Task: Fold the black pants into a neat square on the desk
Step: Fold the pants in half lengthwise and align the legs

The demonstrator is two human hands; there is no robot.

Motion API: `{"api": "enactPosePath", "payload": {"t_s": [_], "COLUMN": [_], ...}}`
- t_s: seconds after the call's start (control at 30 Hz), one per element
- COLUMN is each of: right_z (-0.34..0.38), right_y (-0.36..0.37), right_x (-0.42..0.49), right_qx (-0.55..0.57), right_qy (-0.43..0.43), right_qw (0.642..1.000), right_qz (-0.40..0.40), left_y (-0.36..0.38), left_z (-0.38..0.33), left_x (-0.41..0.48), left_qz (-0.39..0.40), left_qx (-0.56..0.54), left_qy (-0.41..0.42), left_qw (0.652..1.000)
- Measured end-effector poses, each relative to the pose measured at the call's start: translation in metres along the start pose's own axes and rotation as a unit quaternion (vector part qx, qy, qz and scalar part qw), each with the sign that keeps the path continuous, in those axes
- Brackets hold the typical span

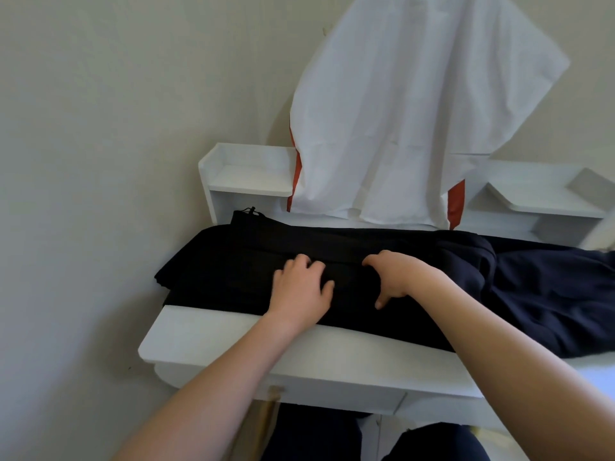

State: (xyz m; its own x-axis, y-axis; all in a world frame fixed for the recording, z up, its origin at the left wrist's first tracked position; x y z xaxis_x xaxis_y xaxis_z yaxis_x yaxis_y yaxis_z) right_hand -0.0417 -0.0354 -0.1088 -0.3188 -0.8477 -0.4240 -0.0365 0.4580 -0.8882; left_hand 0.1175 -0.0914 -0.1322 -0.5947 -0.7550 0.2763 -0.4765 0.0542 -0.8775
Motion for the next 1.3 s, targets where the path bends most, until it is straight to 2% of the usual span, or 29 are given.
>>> {"api": "enactPosePath", "payload": {"t_s": [0.1,0.2,0.3,0.43,0.73,1.13,1.3], "right_z": [0.031,0.079,0.121,0.142,0.108,0.042,0.054], "right_y": [-0.014,-0.022,-0.015,0.012,0.024,0.038,0.026], "right_x": [0.002,0.01,0.028,0.051,0.059,0.027,0.014], "right_qx": [0.046,0.094,0.105,0.065,0.043,0.063,0.048], "right_qy": [-0.039,-0.096,-0.114,-0.1,-0.098,-0.021,-0.003], "right_qw": [0.992,0.969,0.963,0.97,0.97,0.969,0.965], "right_qz": [-0.111,-0.206,-0.22,-0.21,-0.22,-0.236,-0.259], "left_y": [-0.017,-0.024,-0.027,-0.022,-0.006,0.016,0.0], "left_z": [0.043,0.098,0.131,0.133,0.099,0.02,0.013], "left_x": [-0.003,-0.008,-0.012,-0.015,-0.014,-0.015,-0.014], "left_qz": [-0.047,-0.005,0.042,0.049,0.024,0.084,0.04], "left_qx": [0.052,0.059,0.068,0.096,0.096,0.137,0.076], "left_qy": [-0.082,-0.196,-0.255,-0.246,-0.238,-0.209,-0.209], "left_qw": [0.994,0.979,0.964,0.963,0.966,0.965,0.974]}}
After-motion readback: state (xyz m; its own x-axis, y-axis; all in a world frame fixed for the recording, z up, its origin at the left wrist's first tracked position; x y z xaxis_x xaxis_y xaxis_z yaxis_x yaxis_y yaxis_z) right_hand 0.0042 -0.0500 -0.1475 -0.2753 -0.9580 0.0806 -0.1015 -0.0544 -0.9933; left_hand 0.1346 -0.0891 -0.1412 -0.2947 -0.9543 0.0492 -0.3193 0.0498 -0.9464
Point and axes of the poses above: each hand's wrist, its own x-axis towards the middle knuckle, its own y-axis out of the palm, z = x × y, the point moved 6 cm from there along x, towards the middle knuckle, and after that the axes turned 9 degrees about -x, right-handed, at the moved point
